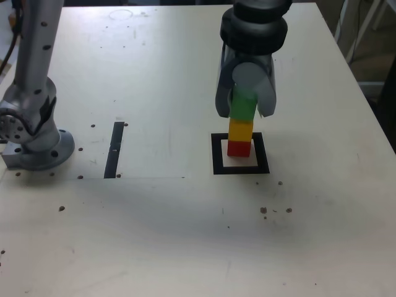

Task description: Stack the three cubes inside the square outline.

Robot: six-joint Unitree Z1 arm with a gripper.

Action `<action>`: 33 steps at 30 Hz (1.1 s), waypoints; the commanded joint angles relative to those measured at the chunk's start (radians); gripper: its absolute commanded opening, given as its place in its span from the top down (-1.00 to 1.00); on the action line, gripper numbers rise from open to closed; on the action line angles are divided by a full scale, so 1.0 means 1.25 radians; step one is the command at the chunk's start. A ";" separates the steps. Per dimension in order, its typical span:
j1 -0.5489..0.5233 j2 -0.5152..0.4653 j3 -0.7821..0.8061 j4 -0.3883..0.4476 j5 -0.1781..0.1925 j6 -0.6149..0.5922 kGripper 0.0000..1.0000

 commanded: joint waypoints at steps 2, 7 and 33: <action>0.004 0.001 -0.001 -0.002 -0.001 -0.003 0.27; 0.008 0.006 -0.001 -0.008 -0.001 -0.002 0.27; 0.027 0.002 0.023 -0.026 -0.028 0.010 -0.10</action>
